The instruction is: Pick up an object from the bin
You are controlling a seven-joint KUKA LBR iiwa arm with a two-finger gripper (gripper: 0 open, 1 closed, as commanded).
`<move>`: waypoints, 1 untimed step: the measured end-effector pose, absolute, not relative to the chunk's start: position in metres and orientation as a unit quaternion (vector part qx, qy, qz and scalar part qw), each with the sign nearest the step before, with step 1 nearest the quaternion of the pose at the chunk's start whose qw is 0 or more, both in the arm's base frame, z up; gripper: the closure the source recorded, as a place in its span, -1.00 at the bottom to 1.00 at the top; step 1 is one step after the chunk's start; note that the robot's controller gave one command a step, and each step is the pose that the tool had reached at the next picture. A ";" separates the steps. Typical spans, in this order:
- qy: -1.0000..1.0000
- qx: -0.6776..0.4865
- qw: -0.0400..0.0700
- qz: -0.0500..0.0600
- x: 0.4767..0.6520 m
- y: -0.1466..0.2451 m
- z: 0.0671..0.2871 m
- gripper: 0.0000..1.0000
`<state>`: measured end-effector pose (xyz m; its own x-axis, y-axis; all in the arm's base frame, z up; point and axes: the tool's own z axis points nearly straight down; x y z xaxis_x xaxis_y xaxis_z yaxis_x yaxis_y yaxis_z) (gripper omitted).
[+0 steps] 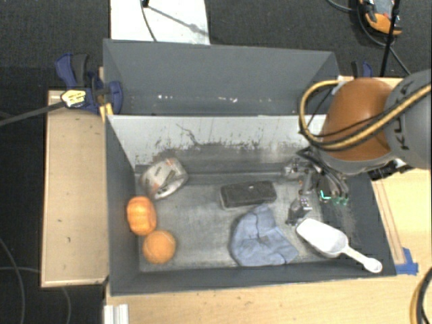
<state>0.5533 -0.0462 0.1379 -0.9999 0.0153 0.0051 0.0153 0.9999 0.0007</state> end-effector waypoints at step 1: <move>-1.000 -0.007 -0.001 0.000 0.555 -0.046 0.142 -1.00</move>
Offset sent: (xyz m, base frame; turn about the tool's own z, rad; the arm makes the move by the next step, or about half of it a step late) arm 0.0289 0.0370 -0.0679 -0.0973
